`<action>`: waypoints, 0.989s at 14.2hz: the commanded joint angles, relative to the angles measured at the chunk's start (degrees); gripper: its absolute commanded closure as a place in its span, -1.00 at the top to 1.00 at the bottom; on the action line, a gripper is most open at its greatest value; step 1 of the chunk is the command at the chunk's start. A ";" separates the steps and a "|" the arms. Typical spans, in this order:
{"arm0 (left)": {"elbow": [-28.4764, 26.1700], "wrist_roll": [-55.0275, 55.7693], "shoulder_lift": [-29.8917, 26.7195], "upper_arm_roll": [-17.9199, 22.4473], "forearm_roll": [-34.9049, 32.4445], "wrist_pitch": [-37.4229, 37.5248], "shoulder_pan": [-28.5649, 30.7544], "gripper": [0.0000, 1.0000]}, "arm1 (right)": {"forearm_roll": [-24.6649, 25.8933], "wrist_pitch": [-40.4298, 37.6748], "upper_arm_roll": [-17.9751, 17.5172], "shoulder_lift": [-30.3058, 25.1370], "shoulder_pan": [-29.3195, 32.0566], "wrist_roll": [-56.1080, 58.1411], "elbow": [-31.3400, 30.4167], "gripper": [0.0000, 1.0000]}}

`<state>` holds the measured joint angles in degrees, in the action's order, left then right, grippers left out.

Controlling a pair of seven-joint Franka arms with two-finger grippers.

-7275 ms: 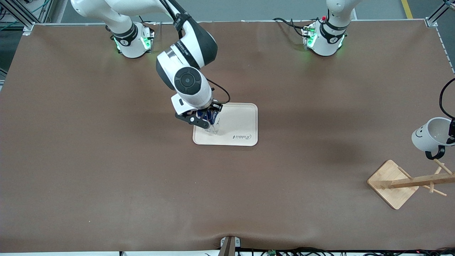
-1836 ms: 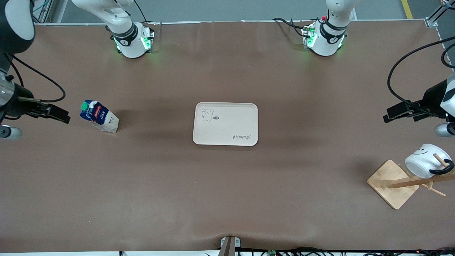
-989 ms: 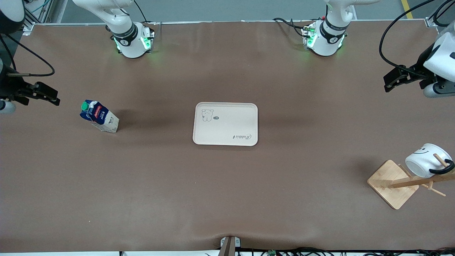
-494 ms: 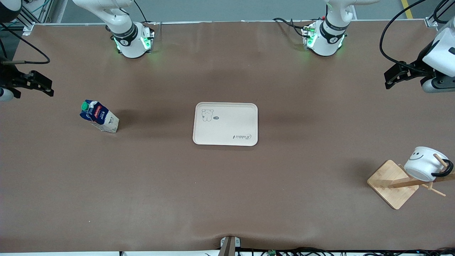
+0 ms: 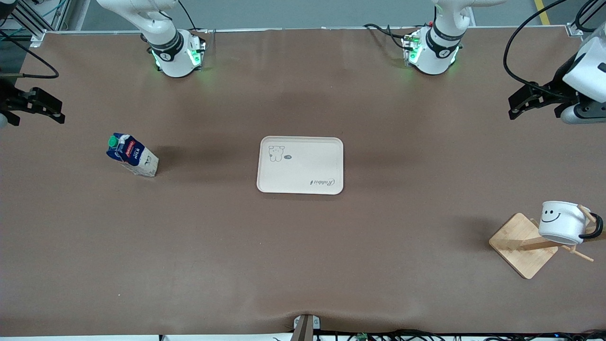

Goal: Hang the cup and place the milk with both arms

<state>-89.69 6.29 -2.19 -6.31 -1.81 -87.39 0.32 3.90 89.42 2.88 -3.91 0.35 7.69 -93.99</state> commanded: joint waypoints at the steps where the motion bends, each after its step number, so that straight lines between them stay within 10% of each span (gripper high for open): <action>1: -1.10 -1.01 -0.71 0.33 1.28 -1.11 0.21 1.00 | -0.03 -0.74 -0.42 0.57 0.80 0.83 1.79 1.00; 14: 0.31 -1.02 0.00 -0.02 1.90 -0.67 -0.14 1.00 | -0.12 -0.74 -0.42 1.54 1.41 0.83 2.23 1.00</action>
<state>-89.88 6.20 -1.61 -6.34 -0.92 -88.23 0.25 3.89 89.44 2.98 -3.24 0.76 7.69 -93.45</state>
